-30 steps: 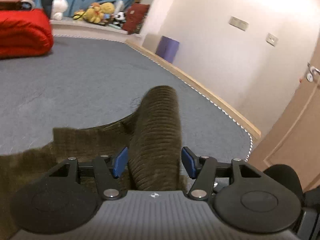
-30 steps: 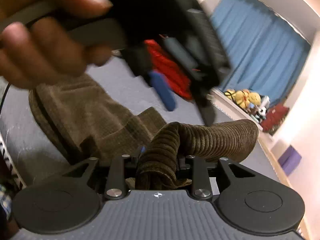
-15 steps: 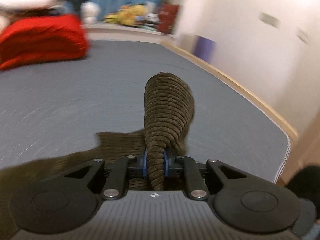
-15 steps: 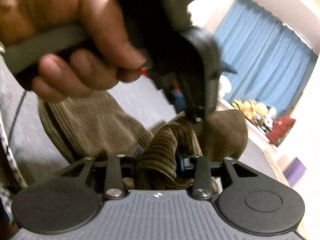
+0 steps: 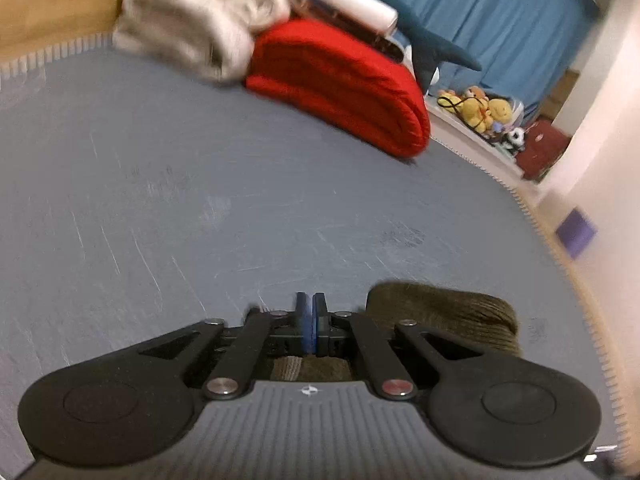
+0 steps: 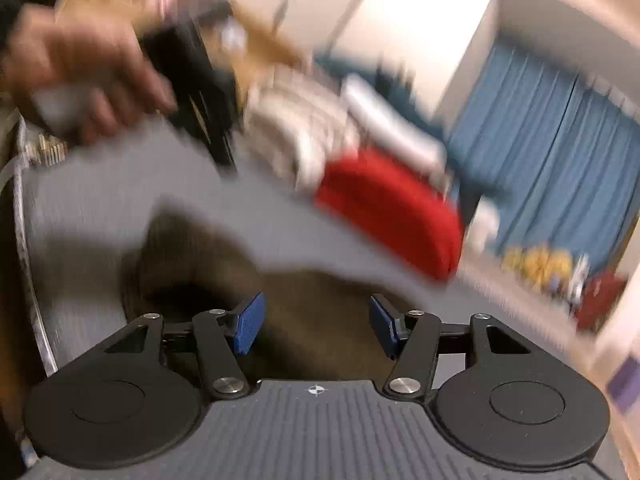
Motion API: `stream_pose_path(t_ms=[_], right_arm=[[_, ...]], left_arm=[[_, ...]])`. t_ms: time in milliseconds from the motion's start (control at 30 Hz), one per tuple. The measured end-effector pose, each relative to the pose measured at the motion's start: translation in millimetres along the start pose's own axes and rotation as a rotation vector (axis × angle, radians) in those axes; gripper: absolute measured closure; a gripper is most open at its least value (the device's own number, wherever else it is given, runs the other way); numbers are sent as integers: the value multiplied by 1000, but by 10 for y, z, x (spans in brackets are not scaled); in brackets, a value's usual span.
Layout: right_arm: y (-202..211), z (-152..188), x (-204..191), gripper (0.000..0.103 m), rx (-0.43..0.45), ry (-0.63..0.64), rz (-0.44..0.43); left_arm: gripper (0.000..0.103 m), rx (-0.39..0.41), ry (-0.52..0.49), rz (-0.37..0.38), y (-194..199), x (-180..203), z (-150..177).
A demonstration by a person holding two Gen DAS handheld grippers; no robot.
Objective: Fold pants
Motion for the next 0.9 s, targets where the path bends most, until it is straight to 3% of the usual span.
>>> stream_pose_path(t_ms=[67, 133, 233, 300, 367, 433, 533, 600, 733, 767, 833, 867, 900], right_arm=[[-185, 169, 13, 44, -128, -57, -45], [-314, 212, -128, 43, -176, -77, -81], [-315, 188, -203, 44, -169, -26, -68], [-323, 200, -210, 57, -180, -26, -65], [-334, 227, -209, 78, -180, -3, -58], [-297, 235, -196, 83, -154, 45, -60], [-196, 301, -244, 86, -125, 123, -64], [-136, 382, -305, 86, -118, 187, -76], [-85, 550, -459, 86, -94, 397, -78], [-88, 548, -464, 85, -91, 395, -77], [-90, 501, -418, 85, -92, 327, -89], [-80, 469, -390, 84, -91, 294, -91], [-79, 436, -361, 83, -89, 263, -91]], left_arm=[[94, -46, 2, 55, -63, 47, 69], [83, -93, -20, 124, -158, 199, 134], [69, -160, -67, 157, -373, 337, 104], [63, -193, -114, 178, -530, 415, 95], [62, -201, -135, 182, -707, 422, 96], [62, -240, -121, 218, -895, 363, 163], [59, -318, -134, 282, -1138, 411, 296], [57, -303, -188, 273, -1259, 441, 311], [44, -307, -147, 308, -1497, 491, 336], [44, -311, -147, 308, -1547, 507, 359], [57, -320, -169, 301, -1600, 598, 393], [81, -314, -188, 295, -1581, 629, 384], [85, -305, -194, 304, -1526, 687, 332]])
Point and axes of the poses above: each gripper's, at about its wrist camera, not at the fingertips, and y roughly against the way its jaws point, x to its right, z to its underside, the point moved 9 cm from there along -y, roughly the way its jaws point, and after that the axes turned 1 degree about -x, right-handed, at the moved point
